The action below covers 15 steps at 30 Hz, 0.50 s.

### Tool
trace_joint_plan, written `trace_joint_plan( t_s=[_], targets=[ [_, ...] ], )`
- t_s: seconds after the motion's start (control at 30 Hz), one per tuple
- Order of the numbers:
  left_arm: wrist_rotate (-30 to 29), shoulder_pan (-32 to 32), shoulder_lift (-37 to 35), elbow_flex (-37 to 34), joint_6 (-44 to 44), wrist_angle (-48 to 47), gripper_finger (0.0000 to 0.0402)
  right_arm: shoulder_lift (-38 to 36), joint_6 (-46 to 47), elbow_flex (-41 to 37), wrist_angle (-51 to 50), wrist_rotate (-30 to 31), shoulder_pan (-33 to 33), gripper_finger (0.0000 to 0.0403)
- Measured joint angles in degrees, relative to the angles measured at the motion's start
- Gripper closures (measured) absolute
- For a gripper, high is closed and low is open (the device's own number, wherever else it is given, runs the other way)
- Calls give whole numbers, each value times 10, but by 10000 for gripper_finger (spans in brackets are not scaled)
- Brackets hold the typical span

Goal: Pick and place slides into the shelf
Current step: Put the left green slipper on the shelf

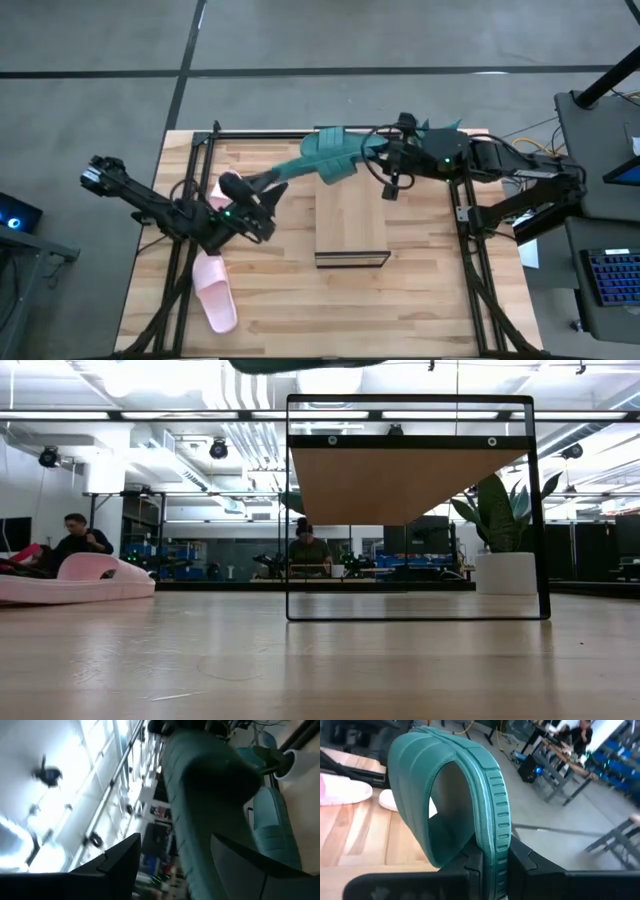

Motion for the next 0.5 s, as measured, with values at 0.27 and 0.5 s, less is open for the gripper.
trace_joint_plan(
  t_s=[0.27, 0.5],
  targets=[
    [-23, 0, -46, 0, -119, -7, 176, -8, -74, 0, 2, -11, 1, 372],
    [-21, 0, -61, 30, -322, -196, 176, -8, -85, 0, 2, -13, 1, 372]
  ],
)
